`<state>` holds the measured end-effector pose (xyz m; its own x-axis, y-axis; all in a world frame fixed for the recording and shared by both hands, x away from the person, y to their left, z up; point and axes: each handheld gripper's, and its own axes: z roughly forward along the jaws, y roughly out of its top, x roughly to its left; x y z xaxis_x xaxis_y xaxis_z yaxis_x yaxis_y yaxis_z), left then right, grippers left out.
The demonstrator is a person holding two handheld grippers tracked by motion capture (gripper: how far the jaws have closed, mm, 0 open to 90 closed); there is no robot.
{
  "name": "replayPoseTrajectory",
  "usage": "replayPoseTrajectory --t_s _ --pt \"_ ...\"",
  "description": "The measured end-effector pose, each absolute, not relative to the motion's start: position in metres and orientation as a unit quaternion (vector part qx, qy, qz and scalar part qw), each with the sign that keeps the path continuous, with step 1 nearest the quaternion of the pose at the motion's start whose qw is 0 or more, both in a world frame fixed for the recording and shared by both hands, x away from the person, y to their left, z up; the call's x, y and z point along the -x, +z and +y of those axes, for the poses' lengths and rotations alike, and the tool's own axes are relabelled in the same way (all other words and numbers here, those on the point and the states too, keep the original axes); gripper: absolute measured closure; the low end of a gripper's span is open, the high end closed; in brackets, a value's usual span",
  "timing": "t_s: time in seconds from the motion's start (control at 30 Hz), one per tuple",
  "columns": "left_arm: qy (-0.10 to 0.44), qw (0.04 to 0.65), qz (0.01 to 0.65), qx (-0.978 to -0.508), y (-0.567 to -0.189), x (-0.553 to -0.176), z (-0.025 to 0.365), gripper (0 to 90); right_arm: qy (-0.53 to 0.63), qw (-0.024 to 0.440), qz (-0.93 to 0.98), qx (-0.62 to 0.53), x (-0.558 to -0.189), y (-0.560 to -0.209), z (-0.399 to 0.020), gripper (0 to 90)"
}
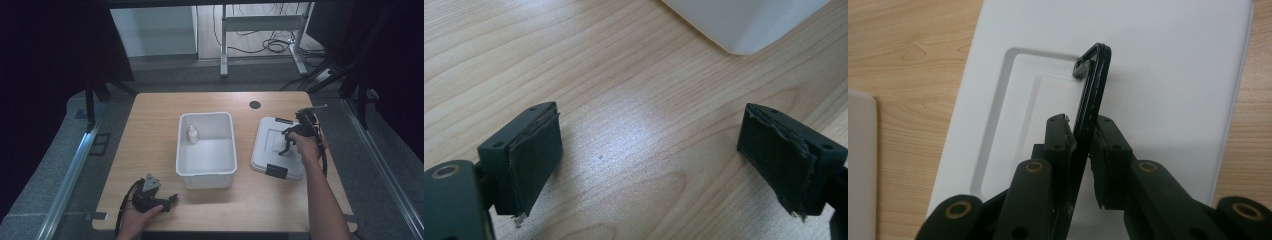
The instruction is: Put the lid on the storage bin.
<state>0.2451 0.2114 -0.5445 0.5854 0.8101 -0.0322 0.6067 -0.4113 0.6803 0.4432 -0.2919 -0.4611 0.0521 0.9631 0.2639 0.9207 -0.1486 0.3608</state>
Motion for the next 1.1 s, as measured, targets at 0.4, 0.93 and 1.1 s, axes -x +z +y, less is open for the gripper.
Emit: replayPoseTrajectory --t_s 0.4,0.93,1.1 --pt "0.153 0.332 0.429 -0.826 -0.545 -0.245 0.211 10.5 0.238 0.044 0.638 -0.731 -0.442 -0.462 -0.294 82.7" --pt "0.153 0.332 0.429 -0.826 -0.545 -0.245 0.211 10.5 0.256 0.058 0.635 -0.726 -0.439 -0.454 -0.291 85.5" --pt "0.153 0.332 0.429 -0.826 -0.545 -0.245 0.211 10.5 0.268 0.066 0.638 -0.719 -0.433 -0.443 -0.293 85.5"
